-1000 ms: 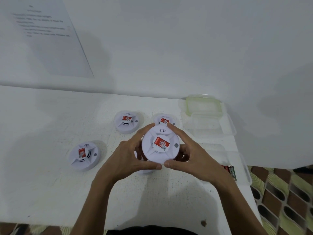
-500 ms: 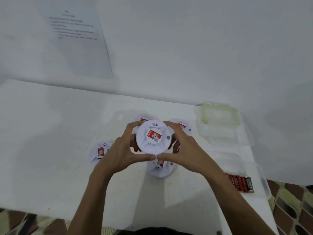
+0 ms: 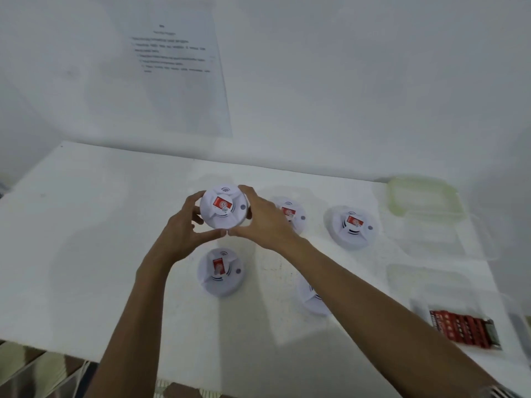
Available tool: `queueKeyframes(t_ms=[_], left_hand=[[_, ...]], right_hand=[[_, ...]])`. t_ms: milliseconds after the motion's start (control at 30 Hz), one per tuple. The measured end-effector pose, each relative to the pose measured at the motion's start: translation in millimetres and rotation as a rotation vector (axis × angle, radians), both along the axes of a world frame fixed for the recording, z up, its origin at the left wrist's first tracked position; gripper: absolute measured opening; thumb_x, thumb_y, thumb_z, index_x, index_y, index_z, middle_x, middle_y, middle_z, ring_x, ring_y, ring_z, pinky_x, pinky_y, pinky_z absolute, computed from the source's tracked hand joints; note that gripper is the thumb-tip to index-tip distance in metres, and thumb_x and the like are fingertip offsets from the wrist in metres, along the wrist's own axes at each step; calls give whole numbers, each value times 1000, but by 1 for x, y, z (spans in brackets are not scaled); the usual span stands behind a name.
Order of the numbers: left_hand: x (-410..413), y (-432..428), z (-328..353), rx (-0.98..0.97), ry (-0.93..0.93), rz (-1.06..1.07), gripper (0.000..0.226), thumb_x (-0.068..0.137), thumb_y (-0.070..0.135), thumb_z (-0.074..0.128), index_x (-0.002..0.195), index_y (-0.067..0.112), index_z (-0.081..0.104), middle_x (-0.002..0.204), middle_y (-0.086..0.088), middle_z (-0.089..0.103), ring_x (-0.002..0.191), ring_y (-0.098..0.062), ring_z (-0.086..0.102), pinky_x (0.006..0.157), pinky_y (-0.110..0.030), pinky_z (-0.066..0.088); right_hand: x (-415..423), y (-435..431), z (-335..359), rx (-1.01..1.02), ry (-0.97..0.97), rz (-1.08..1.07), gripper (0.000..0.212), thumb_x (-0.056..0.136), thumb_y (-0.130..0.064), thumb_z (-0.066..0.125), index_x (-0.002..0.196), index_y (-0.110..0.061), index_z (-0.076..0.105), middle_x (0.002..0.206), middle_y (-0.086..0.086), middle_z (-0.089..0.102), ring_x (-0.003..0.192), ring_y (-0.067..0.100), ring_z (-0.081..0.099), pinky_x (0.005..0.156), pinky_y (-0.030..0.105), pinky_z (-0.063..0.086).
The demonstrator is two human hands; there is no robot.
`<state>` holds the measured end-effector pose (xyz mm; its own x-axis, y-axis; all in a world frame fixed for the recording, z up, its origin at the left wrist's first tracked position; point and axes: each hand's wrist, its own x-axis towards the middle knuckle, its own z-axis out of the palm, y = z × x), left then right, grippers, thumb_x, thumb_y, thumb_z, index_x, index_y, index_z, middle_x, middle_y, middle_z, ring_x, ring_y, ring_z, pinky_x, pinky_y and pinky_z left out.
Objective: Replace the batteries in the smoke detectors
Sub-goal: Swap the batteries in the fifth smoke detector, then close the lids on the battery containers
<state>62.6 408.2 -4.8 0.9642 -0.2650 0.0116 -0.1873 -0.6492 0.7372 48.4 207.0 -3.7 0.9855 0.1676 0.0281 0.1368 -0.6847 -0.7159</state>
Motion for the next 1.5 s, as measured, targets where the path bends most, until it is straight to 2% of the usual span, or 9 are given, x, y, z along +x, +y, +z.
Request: queueKeyframes(t_ms=[167, 300, 533, 700, 933, 1133, 1300, 1400, 1500], left_hand=[[37, 33, -23, 31, 2, 78, 88, 63, 40, 84, 138, 30, 39, 117, 5, 46, 92, -13, 54, 73, -23, 45], [54, 43, -47, 34, 41, 81, 84, 61, 39, 86, 135, 28, 46, 120, 0, 48, 91, -4, 53, 77, -23, 45], [68, 57, -81, -22, 141, 51, 79, 62, 61, 80, 130, 36, 49, 120, 6, 58, 108, -8, 55, 88, -37, 52], [63, 50, -75, -72, 131, 112, 85, 64, 43, 84, 137, 28, 43, 124, 5, 45, 105, 4, 44, 83, -14, 40], [57, 47, -73, -21, 162, 163, 102, 64, 26, 87, 146, 16, 27, 132, -5, 39, 106, -15, 47, 91, -28, 40], [53, 42, -66, 19, 175, 197, 103, 64, 21, 87, 146, 12, 25, 137, -10, 40, 110, -20, 48, 93, -32, 41], [46, 34, -53, 185, 230, 199, 107, 66, 29, 86, 148, 10, 19, 146, -14, 35, 131, -32, 35, 107, -47, 32], [39, 29, -43, 344, 247, 231, 101, 74, 36, 77, 149, 14, 14, 151, -14, 24, 138, -34, 22, 110, -50, 25], [30, 4, -21, 439, 159, 250, 84, 82, 31, 69, 148, 16, 20, 151, -13, 22, 136, -36, 22, 106, -50, 29]], right_hand=[[36, 33, -19, -16, 86, -3, 87, 70, -42, 82, 139, -25, 31, 113, 7, 64, 98, 27, 61, 76, 39, 52], [52, 47, -36, -7, 191, -12, 86, 73, -41, 80, 142, -24, 30, 118, 11, 62, 102, 32, 61, 80, 40, 51], [73, 52, -52, -212, 324, 26, 101, 79, -55, 71, 154, -31, 8, 129, 14, 49, 114, 33, 53, 84, 39, 45], [78, 54, -52, -270, 352, 60, 106, 79, -50, 73, 154, -31, 0, 133, 15, 45, 119, 34, 52, 88, 40, 46], [73, 52, -49, -224, 382, 75, 106, 82, -36, 73, 155, -27, -4, 141, 17, 39, 123, 36, 50, 91, 43, 46], [66, 44, -41, -111, 399, 70, 88, 88, -25, 66, 155, -20, 9, 147, 16, 39, 125, 33, 48, 99, 42, 42], [62, 37, -20, -57, 400, 100, 49, 95, -22, 56, 139, -7, 42, 136, 16, 53, 115, 34, 55, 94, 42, 47], [63, 28, -8, -166, 326, 124, 48, 96, -26, 52, 141, -10, 44, 142, 13, 49, 122, 32, 51, 98, 38, 43], [61, 7, 4, -242, 251, 113, 48, 95, -25, 52, 142, -13, 44, 143, 11, 49, 125, 30, 50, 99, 37, 42]])
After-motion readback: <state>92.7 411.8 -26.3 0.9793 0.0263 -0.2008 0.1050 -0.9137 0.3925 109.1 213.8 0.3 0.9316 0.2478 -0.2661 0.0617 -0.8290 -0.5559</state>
